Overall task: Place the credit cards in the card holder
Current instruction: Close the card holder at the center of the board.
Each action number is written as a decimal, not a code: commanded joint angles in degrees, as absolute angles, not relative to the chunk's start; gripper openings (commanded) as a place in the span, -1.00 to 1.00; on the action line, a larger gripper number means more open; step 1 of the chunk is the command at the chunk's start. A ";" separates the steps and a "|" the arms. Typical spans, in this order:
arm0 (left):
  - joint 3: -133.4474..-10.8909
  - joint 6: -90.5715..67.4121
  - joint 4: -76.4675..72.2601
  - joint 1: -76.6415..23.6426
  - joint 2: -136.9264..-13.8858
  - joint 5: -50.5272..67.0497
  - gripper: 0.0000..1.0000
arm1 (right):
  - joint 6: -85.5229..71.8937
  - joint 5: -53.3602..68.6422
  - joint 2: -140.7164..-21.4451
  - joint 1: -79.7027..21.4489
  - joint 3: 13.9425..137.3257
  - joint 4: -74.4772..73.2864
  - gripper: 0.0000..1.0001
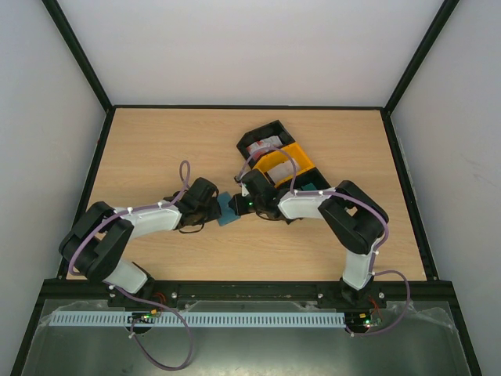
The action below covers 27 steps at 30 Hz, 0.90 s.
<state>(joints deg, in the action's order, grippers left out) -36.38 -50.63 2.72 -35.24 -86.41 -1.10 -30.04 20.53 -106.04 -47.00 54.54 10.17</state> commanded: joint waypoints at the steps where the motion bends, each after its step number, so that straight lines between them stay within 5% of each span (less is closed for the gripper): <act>1: -35.85 -50.62 6.85 -35.33 -88.70 -1.76 -0.31 | -30.22 21.70 -104.86 -47.19 53.14 10.98 -0.76; 27: -35.15 -50.62 4.84 -35.35 -89.81 -0.40 -0.38 | -31.51 17.43 -111.94 -48.92 50.64 17.07 -0.75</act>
